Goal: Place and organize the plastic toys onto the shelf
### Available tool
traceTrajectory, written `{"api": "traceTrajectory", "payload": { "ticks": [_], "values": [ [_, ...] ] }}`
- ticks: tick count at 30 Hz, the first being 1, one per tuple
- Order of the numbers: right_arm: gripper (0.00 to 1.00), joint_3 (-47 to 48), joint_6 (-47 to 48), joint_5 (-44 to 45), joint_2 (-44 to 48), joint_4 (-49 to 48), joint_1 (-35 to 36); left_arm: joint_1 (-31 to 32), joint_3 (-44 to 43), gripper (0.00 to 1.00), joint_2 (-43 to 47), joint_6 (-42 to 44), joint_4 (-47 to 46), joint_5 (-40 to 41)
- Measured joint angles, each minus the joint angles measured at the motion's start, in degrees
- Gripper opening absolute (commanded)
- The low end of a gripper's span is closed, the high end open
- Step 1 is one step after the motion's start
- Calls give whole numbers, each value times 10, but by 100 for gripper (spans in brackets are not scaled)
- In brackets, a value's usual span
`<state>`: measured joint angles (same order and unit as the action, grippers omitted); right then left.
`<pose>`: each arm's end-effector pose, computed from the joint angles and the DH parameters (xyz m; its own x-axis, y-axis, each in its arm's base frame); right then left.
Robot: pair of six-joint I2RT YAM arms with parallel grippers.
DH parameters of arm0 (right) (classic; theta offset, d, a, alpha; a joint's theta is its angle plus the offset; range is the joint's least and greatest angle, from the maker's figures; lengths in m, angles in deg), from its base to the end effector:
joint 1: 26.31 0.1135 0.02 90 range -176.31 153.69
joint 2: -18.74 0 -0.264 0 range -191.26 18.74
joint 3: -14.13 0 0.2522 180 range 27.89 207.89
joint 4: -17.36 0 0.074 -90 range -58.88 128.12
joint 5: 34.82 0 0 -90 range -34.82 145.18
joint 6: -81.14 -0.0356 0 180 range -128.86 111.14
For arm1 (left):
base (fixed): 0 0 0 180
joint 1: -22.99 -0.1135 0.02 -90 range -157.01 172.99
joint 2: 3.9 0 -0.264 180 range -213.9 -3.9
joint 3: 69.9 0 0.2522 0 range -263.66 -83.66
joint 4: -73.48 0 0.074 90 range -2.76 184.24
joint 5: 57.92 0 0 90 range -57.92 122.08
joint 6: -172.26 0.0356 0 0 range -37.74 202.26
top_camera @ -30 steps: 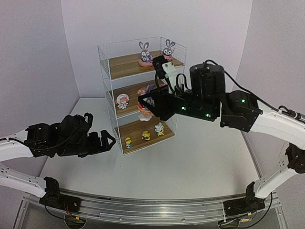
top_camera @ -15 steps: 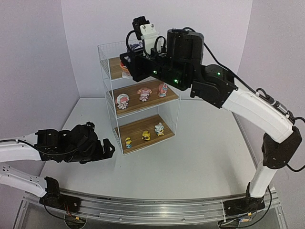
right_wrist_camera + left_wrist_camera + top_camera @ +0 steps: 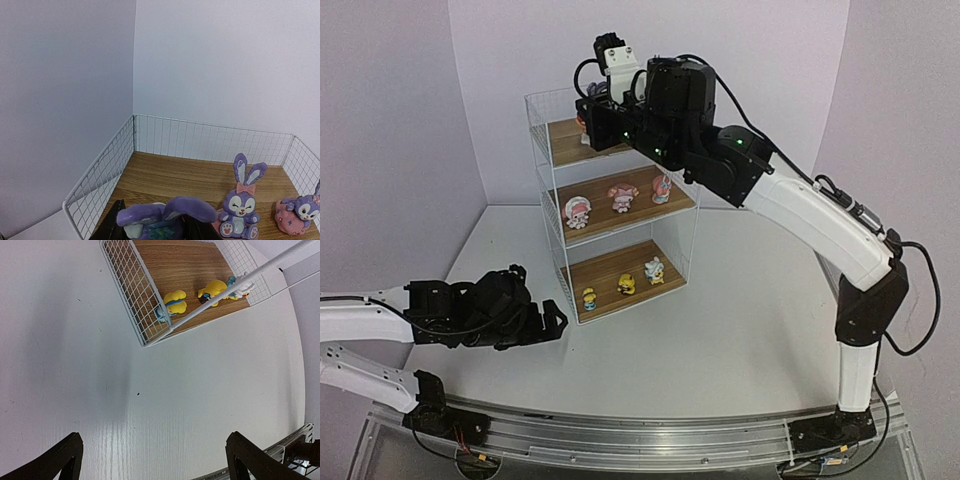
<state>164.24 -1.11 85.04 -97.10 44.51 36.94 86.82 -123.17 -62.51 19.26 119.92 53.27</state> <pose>0.2173 0.3917 0.5061 0.1297 -0.0025 -0.9915 -0.5395 0.8388 -0.0727 0.0997 -0.1737 0.2312 -0.8150 -0.2251 -0.5339 0.0264 0.9061 -0.4223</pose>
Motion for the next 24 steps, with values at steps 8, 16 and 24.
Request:
{"api": "traceTrajectory", "payload": {
  "ticks": [8,16,24],
  "values": [
    [0,12,-5,-4,-20,0,-17,0,1,100,0,6,-18,-1],
    [6,28,-15,-17,-39,-5,-20,0,10,100,-1,15,-28,-4],
    [19,32,-42,-33,-42,-6,-25,0,18,100,-2,16,-33,-12]
  ]
}}
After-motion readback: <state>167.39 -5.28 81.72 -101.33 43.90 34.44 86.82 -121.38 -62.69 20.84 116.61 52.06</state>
